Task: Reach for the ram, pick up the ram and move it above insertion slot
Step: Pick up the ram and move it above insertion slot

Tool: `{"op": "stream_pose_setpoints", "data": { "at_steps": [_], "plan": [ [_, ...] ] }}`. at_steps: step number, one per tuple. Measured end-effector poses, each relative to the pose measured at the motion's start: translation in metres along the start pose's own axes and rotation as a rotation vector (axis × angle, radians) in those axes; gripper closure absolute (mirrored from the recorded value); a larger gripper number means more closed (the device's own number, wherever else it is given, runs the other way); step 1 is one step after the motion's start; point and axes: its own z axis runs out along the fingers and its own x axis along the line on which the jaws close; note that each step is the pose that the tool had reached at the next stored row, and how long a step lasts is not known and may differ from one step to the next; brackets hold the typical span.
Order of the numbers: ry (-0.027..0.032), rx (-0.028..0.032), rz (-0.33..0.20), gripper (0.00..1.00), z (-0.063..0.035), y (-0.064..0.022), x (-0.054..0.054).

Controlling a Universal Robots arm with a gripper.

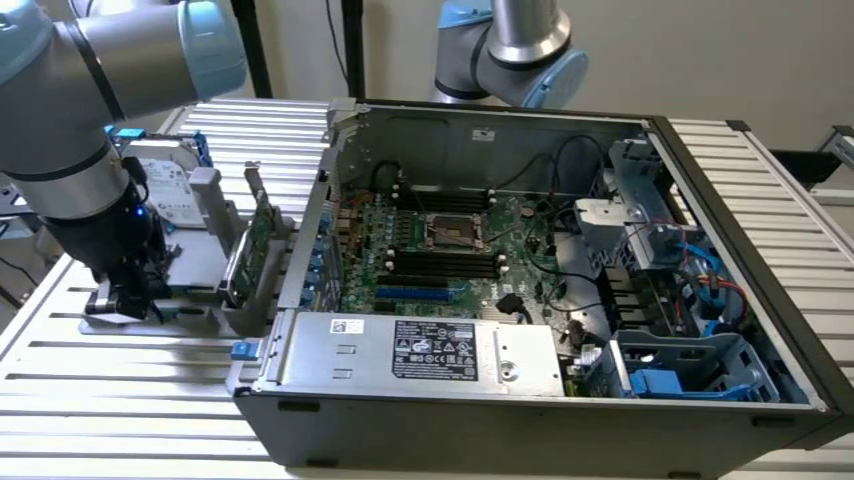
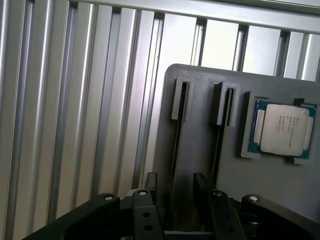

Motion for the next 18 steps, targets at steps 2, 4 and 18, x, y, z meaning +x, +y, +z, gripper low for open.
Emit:
{"op": "stream_pose_setpoints", "data": {
  "at_steps": [2,4,18],
  "plan": [
    [0.0001,-0.0005,0.000,0.58,0.0013,0.0007,-0.0001],
    [-0.0001,-0.0007,0.000,0.58,0.0027,0.0013,-0.0003],
    [-0.0007,-0.0040,0.010,0.86,0.0063,0.0026,-0.0005]
  ]
}}
